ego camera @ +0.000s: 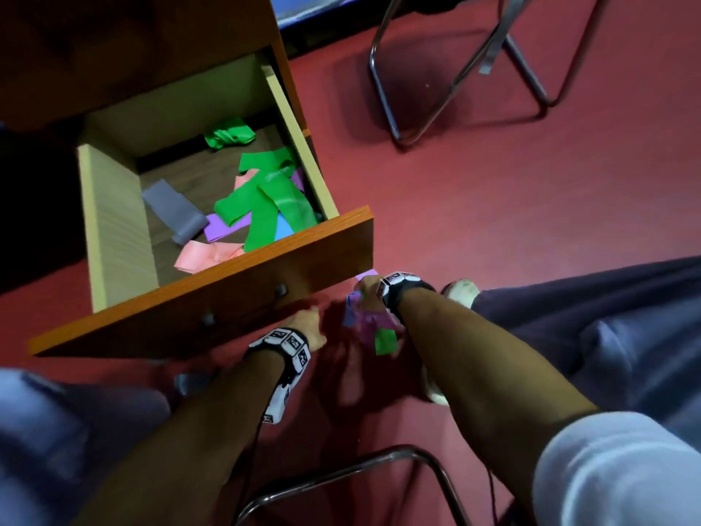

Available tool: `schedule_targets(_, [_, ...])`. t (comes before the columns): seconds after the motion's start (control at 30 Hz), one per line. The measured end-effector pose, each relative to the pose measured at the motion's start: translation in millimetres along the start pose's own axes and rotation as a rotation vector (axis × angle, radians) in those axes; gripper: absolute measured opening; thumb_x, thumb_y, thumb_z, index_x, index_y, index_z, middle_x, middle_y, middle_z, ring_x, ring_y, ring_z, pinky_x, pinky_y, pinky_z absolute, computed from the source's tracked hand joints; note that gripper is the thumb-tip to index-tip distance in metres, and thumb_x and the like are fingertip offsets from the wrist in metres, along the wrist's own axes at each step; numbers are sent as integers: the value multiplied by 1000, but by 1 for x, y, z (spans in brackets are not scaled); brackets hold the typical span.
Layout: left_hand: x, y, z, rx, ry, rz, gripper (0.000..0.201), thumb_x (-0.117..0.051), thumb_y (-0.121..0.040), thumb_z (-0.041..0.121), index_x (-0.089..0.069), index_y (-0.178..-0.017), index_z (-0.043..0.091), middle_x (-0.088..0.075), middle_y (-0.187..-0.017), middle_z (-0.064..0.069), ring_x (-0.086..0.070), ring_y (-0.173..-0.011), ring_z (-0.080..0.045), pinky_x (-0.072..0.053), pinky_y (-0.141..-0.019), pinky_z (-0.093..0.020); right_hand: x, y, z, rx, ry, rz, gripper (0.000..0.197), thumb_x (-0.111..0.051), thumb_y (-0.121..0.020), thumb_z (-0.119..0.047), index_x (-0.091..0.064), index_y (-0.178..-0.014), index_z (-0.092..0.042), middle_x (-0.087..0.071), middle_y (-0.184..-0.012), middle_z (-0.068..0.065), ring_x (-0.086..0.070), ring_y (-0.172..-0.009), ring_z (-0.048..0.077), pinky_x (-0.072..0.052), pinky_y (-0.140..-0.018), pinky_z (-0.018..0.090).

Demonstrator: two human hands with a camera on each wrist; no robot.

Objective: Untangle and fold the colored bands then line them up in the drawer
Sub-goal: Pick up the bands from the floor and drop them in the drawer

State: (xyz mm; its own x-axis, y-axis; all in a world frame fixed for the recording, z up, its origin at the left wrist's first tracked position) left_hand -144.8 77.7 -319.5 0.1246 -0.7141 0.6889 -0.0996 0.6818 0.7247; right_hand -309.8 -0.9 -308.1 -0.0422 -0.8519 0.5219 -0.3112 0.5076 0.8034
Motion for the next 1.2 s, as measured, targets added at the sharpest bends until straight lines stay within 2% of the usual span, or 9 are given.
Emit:
schedule_targets(0.13, [22, 34, -11, -54, 28, 53, 64, -74, -82, 32, -45, -135, 11, -60, -135, -13, -61, -122, -33, -51, -92, -37, 6, -2, -11, 92, 313, -9, 41, -62, -62, -70, -70, -82, -36, -73, -93, -8, -68, -83, 15, -57, -91, 38])
schedule_targets(0.27, [31, 56, -28, -61, 116, 87, 59, -74, -82, 43, -51, -127, 14, -63, -130, -12, -64, -117, -32, -51, -90, -37, 35, 116, -74, 187, 340, -109, 25, -69, -80, -51, -75, -87, -28, -75, -91, -2, -67, -75, 17, -60, -72, 31])
schedule_targets(0.4, [18, 75, -70, 31, 288, 90, 65, -69, -82, 39, -52, -137, 11, -62, -137, -14, -62, -123, -32, -50, -97, -37, 47, 184, -143, 392, 180, -166, 12, -66, -95, -36, -71, -97, -26, -68, -85, 0, -57, -66, 19, -44, -42, 19])
schedule_targets(0.57, [-40, 86, -157, 281, 478, 50, 75, -67, -78, 58, -59, -136, 12, -61, -140, -11, -60, -126, -31, -49, -105, -37, 84, 232, -235, 684, -16, 21, 15, -65, -95, -41, -66, -98, -26, -61, -73, -2, -53, -56, 8, -49, -51, 24])
schedule_targets(0.63, [-46, 96, -187, 356, 486, 99, 65, -69, -90, 44, -52, -140, 6, -58, -140, -13, -56, -130, -32, -45, -104, -35, 102, 242, -271, 755, -101, 84, 15, -64, -97, -39, -66, -96, -25, -62, -73, 2, -53, -57, 13, -49, -49, 25])
schedule_targets(0.77, [-65, 84, -245, 484, 602, 139, 94, -81, -81, 47, -36, -150, 2, -46, -152, -19, -47, -140, -34, -41, -113, -37, 122, 239, -321, 898, -309, 182, 10, -61, -100, -31, -64, -92, -25, -63, -72, 0, -54, -57, 17, -45, -52, 29])
schedule_targets(0.9, [-74, 80, -271, 551, 662, 103, 98, -76, -80, 61, -38, -151, 6, -41, -156, -13, -42, -143, -29, -35, -116, -37, 123, 211, -359, 977, -424, 380, 18, -58, -101, -22, -62, -100, -5, -60, -73, -2, -53, -57, 7, -44, -52, 24])
schedule_targets(1.07, [-102, 27, -277, 683, 784, 161, 153, -83, -54, 76, 2, -161, 8, -7, -167, -22, -11, -154, -39, -18, -123, -47, 140, 163, -366, 793, -360, 653, 18, -57, -99, -29, -62, -96, -12, -59, -76, -6, -51, -59, 2, -46, -57, 23])
schedule_targets(1.2, [-156, -22, -258, 601, 794, 212, 163, -83, -42, 80, 3, -163, 12, 3, -167, -27, -1, -155, -43, -14, -124, -56, 140, 138, -351, 518, -74, 472, 32, -61, -93, -51, -63, -106, -23, -70, -88, -6, -61, -64, 2, -50, -60, 19])
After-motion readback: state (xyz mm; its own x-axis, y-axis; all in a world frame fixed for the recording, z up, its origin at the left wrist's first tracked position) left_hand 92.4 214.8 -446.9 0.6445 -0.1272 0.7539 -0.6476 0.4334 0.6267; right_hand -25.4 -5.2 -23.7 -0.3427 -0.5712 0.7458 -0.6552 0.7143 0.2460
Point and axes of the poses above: each hand's wrist, its own y-axis away from the middle knuckle, its own x-axis out of the back of the hand, z = x × y, the point moved 3 cm from there along -y, towards the middle knuckle
